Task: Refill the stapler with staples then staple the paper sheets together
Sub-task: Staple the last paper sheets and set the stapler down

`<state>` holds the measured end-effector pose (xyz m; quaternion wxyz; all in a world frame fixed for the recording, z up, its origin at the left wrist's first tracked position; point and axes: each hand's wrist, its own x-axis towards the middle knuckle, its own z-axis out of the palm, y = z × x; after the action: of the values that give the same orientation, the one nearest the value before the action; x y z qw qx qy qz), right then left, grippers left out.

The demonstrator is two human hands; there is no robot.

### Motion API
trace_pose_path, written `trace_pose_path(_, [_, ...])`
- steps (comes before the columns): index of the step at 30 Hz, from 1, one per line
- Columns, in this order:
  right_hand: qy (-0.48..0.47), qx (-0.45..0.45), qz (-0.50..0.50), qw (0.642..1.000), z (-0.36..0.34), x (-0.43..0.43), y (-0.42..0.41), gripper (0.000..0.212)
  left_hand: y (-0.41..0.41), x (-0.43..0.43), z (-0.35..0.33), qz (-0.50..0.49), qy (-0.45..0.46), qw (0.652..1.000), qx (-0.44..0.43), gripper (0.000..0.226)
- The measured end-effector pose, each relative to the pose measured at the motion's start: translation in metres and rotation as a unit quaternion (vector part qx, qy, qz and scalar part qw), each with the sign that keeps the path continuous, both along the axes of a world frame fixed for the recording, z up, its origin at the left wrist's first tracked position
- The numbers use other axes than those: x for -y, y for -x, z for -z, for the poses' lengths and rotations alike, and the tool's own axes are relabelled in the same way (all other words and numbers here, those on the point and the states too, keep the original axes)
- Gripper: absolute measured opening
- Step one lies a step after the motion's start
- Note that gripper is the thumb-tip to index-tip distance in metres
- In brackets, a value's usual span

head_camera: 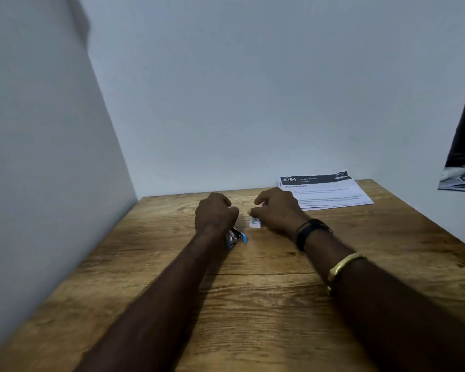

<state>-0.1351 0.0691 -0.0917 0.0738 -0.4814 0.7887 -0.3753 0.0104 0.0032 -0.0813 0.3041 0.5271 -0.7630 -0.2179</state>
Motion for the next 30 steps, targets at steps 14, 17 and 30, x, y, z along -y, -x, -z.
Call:
trace_pose_path(14, [-0.046, -0.06, -0.04, 0.996, 0.0, -0.011, -0.032, 0.032, -0.018, -0.023, -0.004, 0.006, -0.042, 0.998, 0.043, 0.03])
trace_pose_path(17, [-0.054, -0.07, -0.059, 0.994, -0.004, -0.018, -0.034, 0.03, -0.016, -0.027, -0.003, 0.022, -0.033, 0.998, 0.044, 0.026])
trace_pose_path(30, [-0.09, -0.022, -0.054, 0.994, -0.014, -0.045, -0.031, 0.023, -0.001, -0.05, -0.008, 0.051, -0.021, 0.997, 0.051, 0.03])
